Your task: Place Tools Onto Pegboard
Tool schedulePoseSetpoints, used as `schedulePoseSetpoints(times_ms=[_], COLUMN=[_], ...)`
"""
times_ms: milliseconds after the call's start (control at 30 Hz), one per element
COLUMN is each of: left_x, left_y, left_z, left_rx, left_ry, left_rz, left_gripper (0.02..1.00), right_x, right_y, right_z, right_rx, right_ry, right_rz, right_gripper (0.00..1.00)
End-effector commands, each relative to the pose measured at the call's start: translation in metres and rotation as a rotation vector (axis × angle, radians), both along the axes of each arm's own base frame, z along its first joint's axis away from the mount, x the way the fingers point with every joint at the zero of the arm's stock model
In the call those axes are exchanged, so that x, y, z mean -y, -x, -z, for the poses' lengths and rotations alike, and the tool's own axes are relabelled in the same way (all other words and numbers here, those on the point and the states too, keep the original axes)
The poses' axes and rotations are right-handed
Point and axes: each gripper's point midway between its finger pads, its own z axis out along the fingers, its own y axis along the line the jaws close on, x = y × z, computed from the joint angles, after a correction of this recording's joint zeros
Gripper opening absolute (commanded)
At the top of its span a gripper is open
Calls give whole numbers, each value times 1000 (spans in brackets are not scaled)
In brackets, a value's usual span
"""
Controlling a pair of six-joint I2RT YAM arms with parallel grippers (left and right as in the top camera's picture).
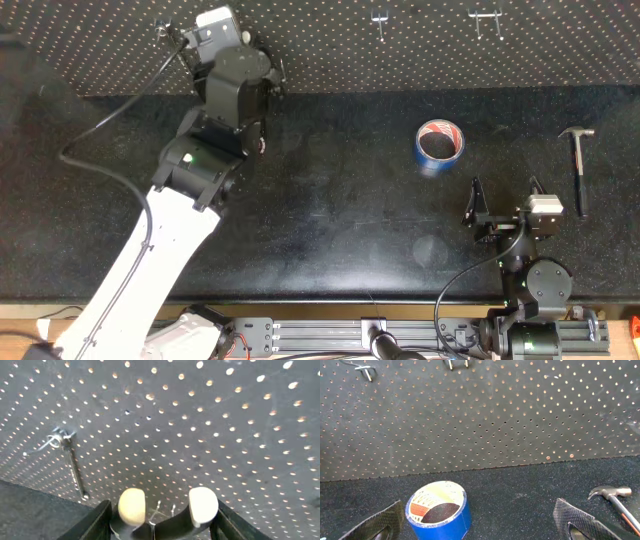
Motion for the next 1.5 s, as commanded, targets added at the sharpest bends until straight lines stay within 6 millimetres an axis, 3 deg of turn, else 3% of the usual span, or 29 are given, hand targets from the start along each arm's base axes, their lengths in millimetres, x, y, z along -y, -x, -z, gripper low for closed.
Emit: schedulePoseSetpoints(times_ms=[33,100,267,400,667,767,1167,1500], left_x=[1,10,12,18,4,17,17,22], left_y=[-25,-37,-41,-57,-69,-78,-69,-72], left_z=[3,8,18,33,40,49,69,108], left_rx=[43,52,34,35,34,32,-61,-161], left_ry=[-34,-17,-25,-25,-18,9,-18,-40], left_rz=[-32,-9,-10,-12,-41,14,30,54], left_gripper=[29,29,29,27,29,29,51,29], right_x=[-1,-1,-1,-1,-1,-1,-1,-1], right_y=[0,0,0,0,0,0,0,0], right_z=[1,1,1,1,1,1,1,1], right_rx=[-1,-1,-1,-1,-1,-1,-1,-1], right_ry=[-11,-11,-11,-11,-11,-11,-11,-11], right_rz=[-5,-5,-5,-5,-5,-5,-5,-5], right_gripper=[974,976,976,976,974,976,976,976])
